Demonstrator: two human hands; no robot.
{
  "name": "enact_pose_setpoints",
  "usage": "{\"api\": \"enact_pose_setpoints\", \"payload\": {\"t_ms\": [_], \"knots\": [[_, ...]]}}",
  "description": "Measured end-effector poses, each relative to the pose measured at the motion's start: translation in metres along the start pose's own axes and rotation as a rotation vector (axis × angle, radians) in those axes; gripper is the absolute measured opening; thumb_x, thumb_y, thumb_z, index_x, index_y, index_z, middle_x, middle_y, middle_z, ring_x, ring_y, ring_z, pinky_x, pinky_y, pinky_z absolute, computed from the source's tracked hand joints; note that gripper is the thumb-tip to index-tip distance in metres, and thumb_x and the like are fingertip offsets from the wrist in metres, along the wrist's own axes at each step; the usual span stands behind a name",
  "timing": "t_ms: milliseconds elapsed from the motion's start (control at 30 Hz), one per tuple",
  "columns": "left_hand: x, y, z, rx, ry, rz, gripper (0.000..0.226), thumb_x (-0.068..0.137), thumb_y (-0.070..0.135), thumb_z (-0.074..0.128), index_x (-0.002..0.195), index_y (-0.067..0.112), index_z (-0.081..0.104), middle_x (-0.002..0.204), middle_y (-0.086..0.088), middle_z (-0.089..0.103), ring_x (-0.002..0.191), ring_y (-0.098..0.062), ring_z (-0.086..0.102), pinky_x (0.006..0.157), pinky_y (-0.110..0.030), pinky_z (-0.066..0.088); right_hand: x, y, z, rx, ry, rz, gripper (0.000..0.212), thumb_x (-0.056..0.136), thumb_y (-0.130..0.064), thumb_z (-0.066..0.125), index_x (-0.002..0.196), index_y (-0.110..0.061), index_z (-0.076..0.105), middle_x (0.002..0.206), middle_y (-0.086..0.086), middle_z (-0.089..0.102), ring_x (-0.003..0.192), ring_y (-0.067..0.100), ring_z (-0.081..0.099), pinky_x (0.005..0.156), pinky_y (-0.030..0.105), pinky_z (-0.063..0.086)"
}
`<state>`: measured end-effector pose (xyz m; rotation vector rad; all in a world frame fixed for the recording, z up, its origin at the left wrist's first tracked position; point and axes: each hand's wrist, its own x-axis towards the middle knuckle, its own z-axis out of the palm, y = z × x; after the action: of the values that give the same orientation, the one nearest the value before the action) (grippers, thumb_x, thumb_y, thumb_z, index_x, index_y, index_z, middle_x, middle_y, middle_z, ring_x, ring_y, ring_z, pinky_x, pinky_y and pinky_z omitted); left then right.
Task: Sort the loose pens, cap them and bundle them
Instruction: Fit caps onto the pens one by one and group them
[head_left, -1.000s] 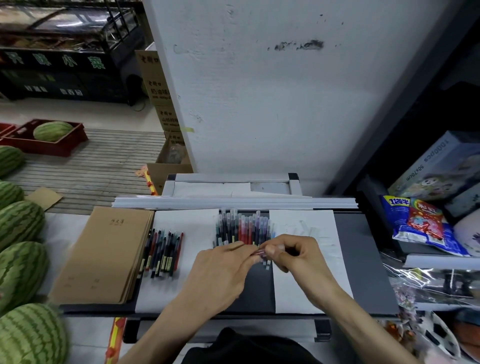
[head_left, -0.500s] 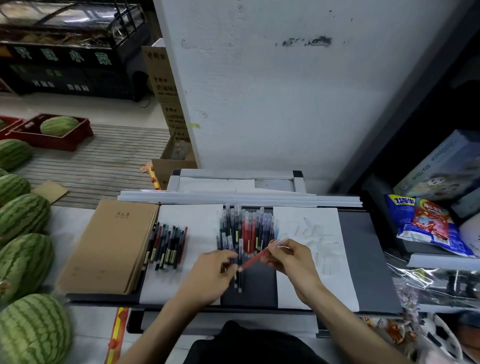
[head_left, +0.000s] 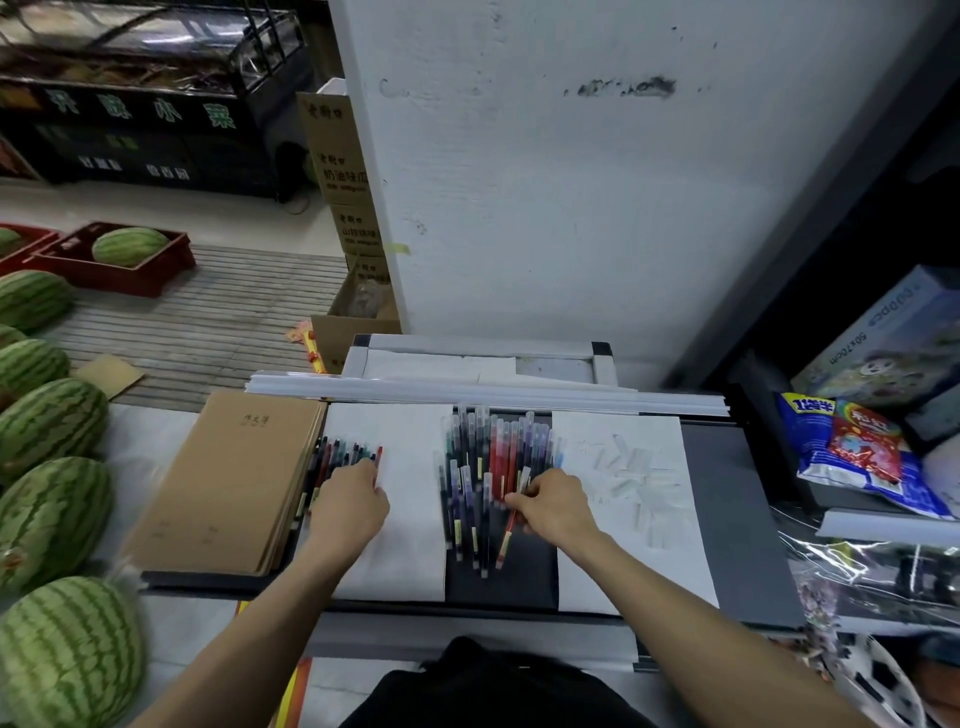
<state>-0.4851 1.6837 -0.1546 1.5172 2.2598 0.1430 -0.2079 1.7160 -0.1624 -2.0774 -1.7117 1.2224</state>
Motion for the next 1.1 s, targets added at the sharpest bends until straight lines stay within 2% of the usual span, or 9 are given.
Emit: {"api": "enact_pose_setpoints", "payload": {"t_ms": [100, 233, 300, 400, 533, 667, 900, 1000, 1100], "knots": [[0.003, 0.004, 0.003, 0.058, -0.026, -0.009, 0.011, 0.099, 0.015, 0.050, 0.090, 0.011, 0.051, 0.089, -0.007, 0.060, 0.075, -0.025, 0.055, 0.063, -0.036, 0.045, 0.003, -0.005, 0.006, -0.073, 0.016, -0.012, 0.041, 0.090, -0.036, 0.079, 0.072, 0.001, 0.074, 0.058, 0.006, 0.071, 0.059, 0.017, 0.072, 0.075, 0.038, 0.063], [0.007, 0.009, 0.010, 0.114, -0.043, -0.003, 0.011, 0.100, 0.015, 0.051, 0.090, 0.010, 0.050, 0.092, -0.008, 0.062, 0.080, -0.028, 0.058, 0.066, -0.037, 0.049, 0.004, -0.008, 0.013, -0.166, 0.013, -0.009, 0.043, 0.091, -0.040, 0.078, 0.068, -0.008, 0.061, 0.073, 0.012, 0.073, 0.070, 0.026, 0.073, 0.073, 0.042, 0.063], [0.008, 0.012, 0.012, 0.131, -0.046, 0.001, 0.008, 0.100, 0.015, 0.053, 0.097, 0.008, 0.054, 0.094, -0.009, 0.063, 0.085, -0.030, 0.062, 0.066, -0.037, 0.050, 0.003, -0.008, 0.014, -0.180, 0.020, -0.008, 0.043, 0.093, -0.041, 0.077, 0.068, -0.012, 0.057, 0.070, 0.010, 0.070, 0.071, 0.026, 0.072, 0.073, 0.042, 0.063], [0.010, 0.012, 0.012, 0.129, -0.023, 0.004, 0.012, 0.100, 0.016, 0.056, 0.108, 0.008, 0.052, 0.090, -0.007, 0.060, 0.080, -0.028, 0.060, 0.060, -0.036, 0.045, 0.002, -0.004, 0.015, -0.175, 0.028, -0.003, 0.046, 0.094, -0.044, 0.075, 0.065, -0.012, 0.058, 0.064, 0.005, 0.065, 0.065, 0.024, 0.070, 0.070, 0.038, 0.062], [0.014, 0.008, 0.012, 0.148, 0.003, 0.010, 0.008, 0.100, 0.014, 0.054, 0.103, 0.007, 0.053, 0.085, -0.006, 0.058, 0.074, -0.026, 0.055, 0.059, -0.035, 0.043, -0.002, 0.006, 0.013, -0.163, 0.039, -0.010, 0.048, 0.094, -0.046, 0.073, 0.065, -0.011, 0.058, 0.064, 0.002, 0.062, 0.060, 0.018, 0.062, 0.061, 0.032, 0.053], [0.015, 0.008, 0.013, 0.145, 0.020, 0.009, 0.009, 0.100, 0.012, 0.052, 0.104, 0.005, 0.056, 0.078, -0.003, 0.051, 0.071, -0.025, 0.053, 0.058, -0.035, 0.041, -0.008, 0.024, -0.002, -0.220, 0.062, -0.031, 0.038, 0.096, -0.044, 0.068, 0.072, -0.014, 0.068, 0.069, 0.000, 0.067, 0.065, 0.016, 0.065, 0.063, 0.031, 0.055], [0.014, -0.001, 0.012, 0.138, 0.055, 0.005, 0.013, 0.101, 0.019, 0.060, 0.106, 0.009, 0.053, 0.101, -0.010, 0.064, 0.091, -0.032, 0.066, 0.065, -0.038, 0.046, -0.018, 0.075, -0.056, -0.495, 0.281, -0.072, 0.021, 0.100, -0.037, 0.055, 0.102, -0.021, 0.069, 0.096, -0.001, 0.073, 0.086, 0.025, 0.069, 0.070, 0.032, 0.051], [0.016, -0.005, 0.014, 0.161, 0.056, -0.003, 0.015, 0.100, 0.023, 0.061, 0.099, 0.010, 0.055, 0.094, -0.008, 0.063, 0.084, -0.030, 0.064, 0.064, -0.039, 0.050, -0.018, 0.097, -0.077, -0.613, 0.313, -0.036, 0.026, 0.102, -0.037, 0.054, 0.117, -0.017, 0.063, 0.110, 0.000, 0.068, 0.095, 0.024, 0.068, 0.069, 0.032, 0.046], [0.016, -0.006, 0.017, 0.177, 0.048, -0.010, 0.017, 0.099, 0.025, 0.061, 0.088, 0.013, 0.057, 0.085, -0.006, 0.062, 0.077, -0.028, 0.063, 0.067, -0.040, 0.057, -0.018, 0.111, -0.088, -0.657, 0.286, 0.026, 0.031, 0.103, -0.041, 0.054, 0.122, -0.017, 0.059, 0.110, 0.002, 0.069, 0.097, 0.027, 0.068, 0.069, 0.032, 0.045]]}}
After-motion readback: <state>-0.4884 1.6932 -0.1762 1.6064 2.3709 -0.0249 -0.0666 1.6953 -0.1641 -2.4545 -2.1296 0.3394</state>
